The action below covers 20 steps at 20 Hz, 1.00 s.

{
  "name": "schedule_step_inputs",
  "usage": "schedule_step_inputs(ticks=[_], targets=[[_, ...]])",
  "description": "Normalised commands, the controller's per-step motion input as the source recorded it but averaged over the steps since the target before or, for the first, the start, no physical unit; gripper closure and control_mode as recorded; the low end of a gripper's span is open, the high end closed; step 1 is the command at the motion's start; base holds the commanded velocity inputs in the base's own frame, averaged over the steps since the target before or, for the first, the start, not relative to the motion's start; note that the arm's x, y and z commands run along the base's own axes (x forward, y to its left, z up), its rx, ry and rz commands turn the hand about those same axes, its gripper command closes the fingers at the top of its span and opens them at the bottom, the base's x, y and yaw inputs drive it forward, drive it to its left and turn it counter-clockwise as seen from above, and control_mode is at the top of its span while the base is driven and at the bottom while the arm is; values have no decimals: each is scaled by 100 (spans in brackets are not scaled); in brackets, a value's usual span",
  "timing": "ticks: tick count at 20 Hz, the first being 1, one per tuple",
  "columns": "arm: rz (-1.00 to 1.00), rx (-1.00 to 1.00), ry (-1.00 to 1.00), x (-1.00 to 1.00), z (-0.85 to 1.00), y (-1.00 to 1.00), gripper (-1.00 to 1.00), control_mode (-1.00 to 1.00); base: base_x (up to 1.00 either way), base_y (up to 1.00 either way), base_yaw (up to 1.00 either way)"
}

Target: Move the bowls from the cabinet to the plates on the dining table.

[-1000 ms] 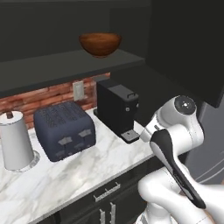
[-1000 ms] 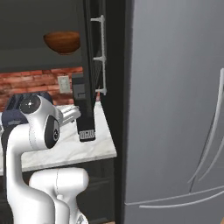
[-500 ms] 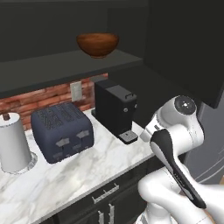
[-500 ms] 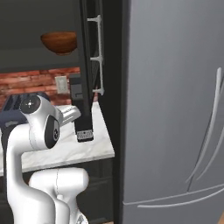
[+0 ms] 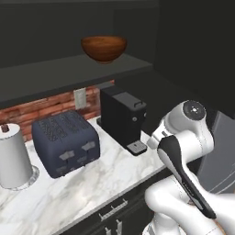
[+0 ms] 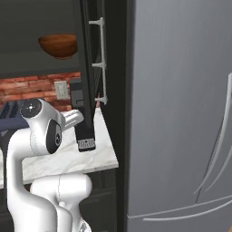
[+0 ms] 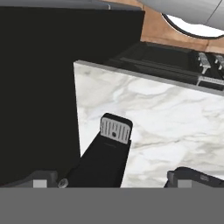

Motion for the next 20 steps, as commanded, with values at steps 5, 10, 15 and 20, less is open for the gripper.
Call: schedule_step_inputs(ticks=[5,10,15,20], targets=[[0,0,0,0,0,0,-100,100,4,0,0],[0,0,0,0,0,0,-100,100,0,0,0],[0,0,0,0,0,0,-100,-100,0,0,0],[-2,0,0,2,0,0,-100,-100,0,0,0]])
